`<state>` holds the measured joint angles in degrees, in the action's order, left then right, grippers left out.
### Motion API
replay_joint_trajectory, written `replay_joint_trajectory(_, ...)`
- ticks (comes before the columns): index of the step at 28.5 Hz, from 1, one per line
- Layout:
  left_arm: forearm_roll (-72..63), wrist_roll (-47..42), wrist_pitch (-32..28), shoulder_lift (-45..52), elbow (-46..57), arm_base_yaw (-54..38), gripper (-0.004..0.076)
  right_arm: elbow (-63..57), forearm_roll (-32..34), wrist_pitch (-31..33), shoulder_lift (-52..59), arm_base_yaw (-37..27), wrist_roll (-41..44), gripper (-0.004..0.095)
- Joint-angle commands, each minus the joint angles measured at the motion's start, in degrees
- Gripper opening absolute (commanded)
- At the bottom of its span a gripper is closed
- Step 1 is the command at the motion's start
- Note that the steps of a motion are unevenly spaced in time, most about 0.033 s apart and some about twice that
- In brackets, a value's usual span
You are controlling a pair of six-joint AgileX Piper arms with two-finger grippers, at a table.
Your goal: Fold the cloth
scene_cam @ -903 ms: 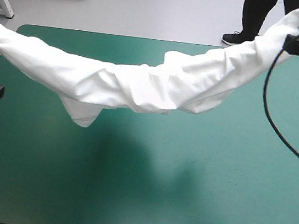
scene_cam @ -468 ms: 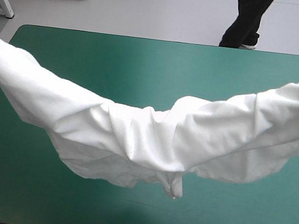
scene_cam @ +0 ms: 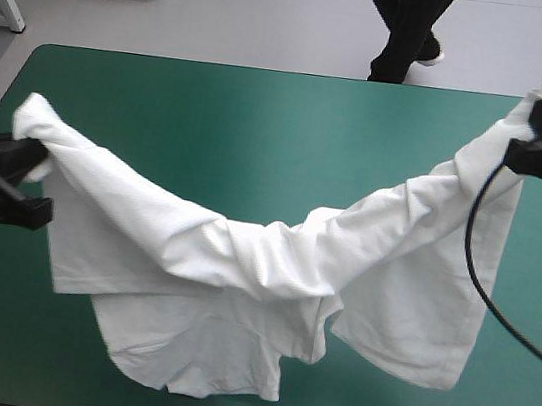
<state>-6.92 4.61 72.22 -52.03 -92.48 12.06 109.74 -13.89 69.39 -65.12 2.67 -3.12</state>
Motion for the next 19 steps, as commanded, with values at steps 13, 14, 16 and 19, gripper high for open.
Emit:
replay_joint_trajectory(13,9.2,2.1,-6.8,-37.9,-0.5,0.3,-0.0022,-1.2,-2.7,-8.0,-37.5,-0.5,-8.4,-0.0013)
replay_joint_trajectory(14,9.6,2.1,-6.9,-40.7,-2.2,0.3,-0.0022,0.5,-2.7,-7.9,-39.9,-0.5,-8.4,-0.0013)
replay_joint_trajectory(16,10.5,2.1,-7.1,-46.2,-5.6,0.3,-0.0022,5.4,-2.7,-7.9,-45.8,-0.5,-8.4,-0.0012)
replay_joint_trajectory(19,10.7,3.1,-6.6,-54.4,-13.7,0.3,-0.0022,15.8,-4.8,-7.0,-55.7,-0.5,-8.4,-0.0012)
